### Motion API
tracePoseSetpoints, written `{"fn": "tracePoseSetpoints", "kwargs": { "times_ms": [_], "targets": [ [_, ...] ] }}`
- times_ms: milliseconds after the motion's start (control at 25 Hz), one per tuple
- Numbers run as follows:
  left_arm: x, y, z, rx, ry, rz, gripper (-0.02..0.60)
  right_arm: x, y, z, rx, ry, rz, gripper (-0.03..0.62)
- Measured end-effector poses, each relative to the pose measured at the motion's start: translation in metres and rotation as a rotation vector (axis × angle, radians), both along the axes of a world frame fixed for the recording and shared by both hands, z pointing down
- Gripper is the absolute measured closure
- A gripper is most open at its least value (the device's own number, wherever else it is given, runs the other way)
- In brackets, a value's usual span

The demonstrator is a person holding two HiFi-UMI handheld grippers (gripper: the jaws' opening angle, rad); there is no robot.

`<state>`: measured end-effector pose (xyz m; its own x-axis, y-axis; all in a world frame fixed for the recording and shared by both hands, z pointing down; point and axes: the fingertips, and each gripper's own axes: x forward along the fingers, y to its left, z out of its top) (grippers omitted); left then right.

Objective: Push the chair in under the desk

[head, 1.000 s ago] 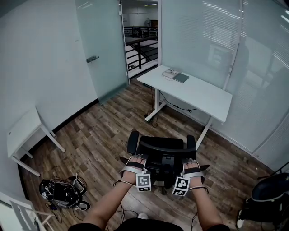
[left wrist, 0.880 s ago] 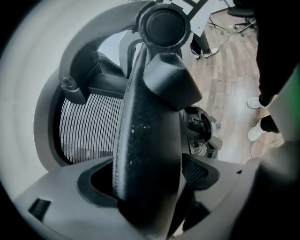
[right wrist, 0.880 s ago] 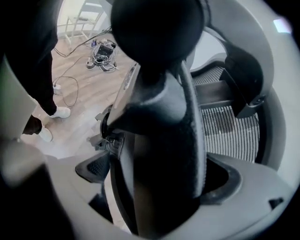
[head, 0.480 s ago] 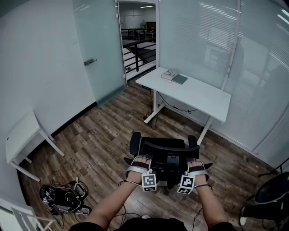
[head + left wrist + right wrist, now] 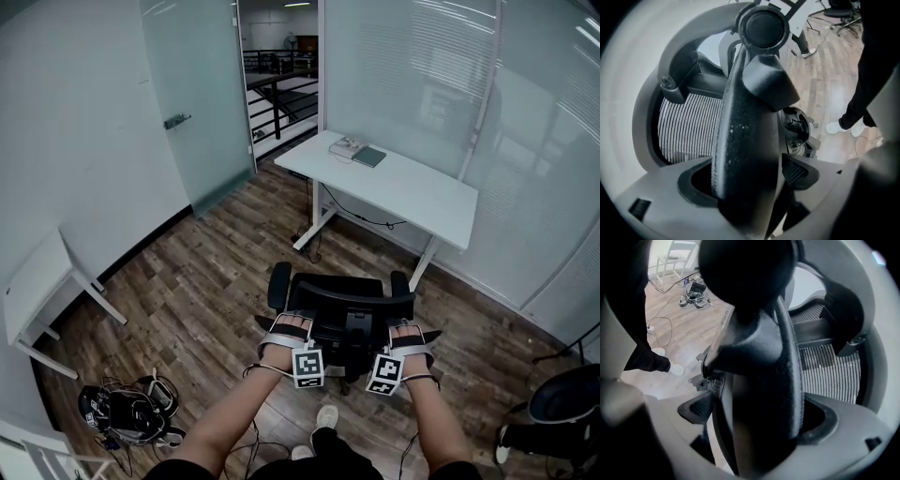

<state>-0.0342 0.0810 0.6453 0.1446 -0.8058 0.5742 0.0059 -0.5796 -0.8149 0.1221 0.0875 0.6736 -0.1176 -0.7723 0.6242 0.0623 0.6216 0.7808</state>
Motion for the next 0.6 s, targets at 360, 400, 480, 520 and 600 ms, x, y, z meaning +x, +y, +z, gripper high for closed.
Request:
{"fn": "tracePoseSetpoints", "kwargs": {
  "times_ms": [360, 400, 480, 520, 600],
  "targets": [
    [-0.001, -0.035, 0.000, 0.001, 0.008, 0.002, 0.150, -0.001, -0.033, -0.002, 0.010, 0.005, 0.009, 0.054],
    [-0.001, -0.039, 0.000, -0.001, 0.009, 0.003, 0.150, -0.001, -0.037, -0.001, 0.005, 0.003, 0.012, 0.054],
    [0.000, -0.048, 0.001, -0.004, 0.012, 0.001, 0.150, 0.000, -0.044, 0.000, -0.003, 0.004, 0.015, 0.051],
    [0.001, -0.052, 0.001, -0.009, 0.016, 0.001, 0.150, 0.001, -0.047, 0.001, -0.007, 0.005, 0.018, 0.051],
    [0.003, -0.060, 0.003, -0.029, 0.022, 0.008, 0.150, 0.003, -0.054, 0.001, -0.011, 0.008, 0.025, 0.051]
  ]
}}
